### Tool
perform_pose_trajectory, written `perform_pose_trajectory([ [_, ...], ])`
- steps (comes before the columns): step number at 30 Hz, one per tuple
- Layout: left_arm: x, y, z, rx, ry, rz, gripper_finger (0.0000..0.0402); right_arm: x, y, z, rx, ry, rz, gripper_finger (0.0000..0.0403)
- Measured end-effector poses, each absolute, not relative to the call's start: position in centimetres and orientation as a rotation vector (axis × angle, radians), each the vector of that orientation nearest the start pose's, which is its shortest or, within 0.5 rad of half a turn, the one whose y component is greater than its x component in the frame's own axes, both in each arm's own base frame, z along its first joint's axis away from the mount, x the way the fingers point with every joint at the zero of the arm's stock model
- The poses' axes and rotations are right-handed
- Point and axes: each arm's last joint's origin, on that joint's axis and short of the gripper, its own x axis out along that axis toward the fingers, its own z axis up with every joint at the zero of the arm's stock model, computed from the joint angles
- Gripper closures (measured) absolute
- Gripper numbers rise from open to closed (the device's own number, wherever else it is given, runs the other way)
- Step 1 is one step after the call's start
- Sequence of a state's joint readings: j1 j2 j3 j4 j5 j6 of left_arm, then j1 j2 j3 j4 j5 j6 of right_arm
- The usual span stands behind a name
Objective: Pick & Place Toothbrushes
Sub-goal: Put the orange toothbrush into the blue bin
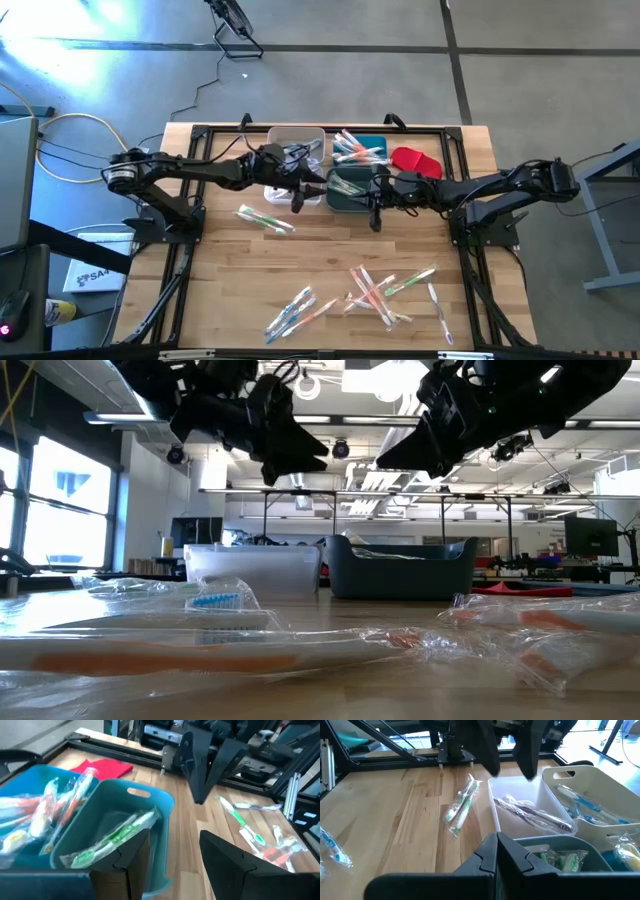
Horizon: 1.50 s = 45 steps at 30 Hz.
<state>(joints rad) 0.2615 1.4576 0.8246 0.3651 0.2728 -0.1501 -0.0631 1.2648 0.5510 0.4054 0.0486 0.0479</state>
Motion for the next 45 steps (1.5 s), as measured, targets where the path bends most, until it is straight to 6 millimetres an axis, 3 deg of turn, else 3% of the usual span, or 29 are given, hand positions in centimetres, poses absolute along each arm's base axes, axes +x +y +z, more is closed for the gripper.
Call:
perform_pose_trajectory([
  [6,28.6,7.1,25.7,-0.154,0.242,0.076,0.0231,25.6,-1.8,20.9,0.050,0.326,-0.118,0.0401],
  [10,25.9,6.5,25.5,-0.139,0.220,0.138,0.0231,25.5,-1.8,20.8,0.050,0.339,-0.118,0.0401],
  [19,19.7,4.9,23.3,-0.131,0.172,0.159,0.0231,25.5,-1.8,20.8,0.050,0.337,-0.119,0.0401],
  [26,16.3,4.0,21.7,-0.049,0.124,0.154,0.0231,25.5,-1.8,20.8,0.051,0.337,-0.120,0.0401],
  [31,15.2,3.7,20.8,-0.021,0.098,0.151,0.0231,25.5,-1.8,20.8,0.053,0.337,-0.120,0.0401],
  [40,15.0,3.7,20.6,-0.025,0.127,0.148,0.0231,25.6,-1.8,20.9,-0.024,0.329,-0.111,0.0401],
  [45,15.1,3.7,21.3,-0.014,0.055,0.149,0.0231,25.8,-1.7,21.6,0.020,0.246,-0.216,0.0401],
])
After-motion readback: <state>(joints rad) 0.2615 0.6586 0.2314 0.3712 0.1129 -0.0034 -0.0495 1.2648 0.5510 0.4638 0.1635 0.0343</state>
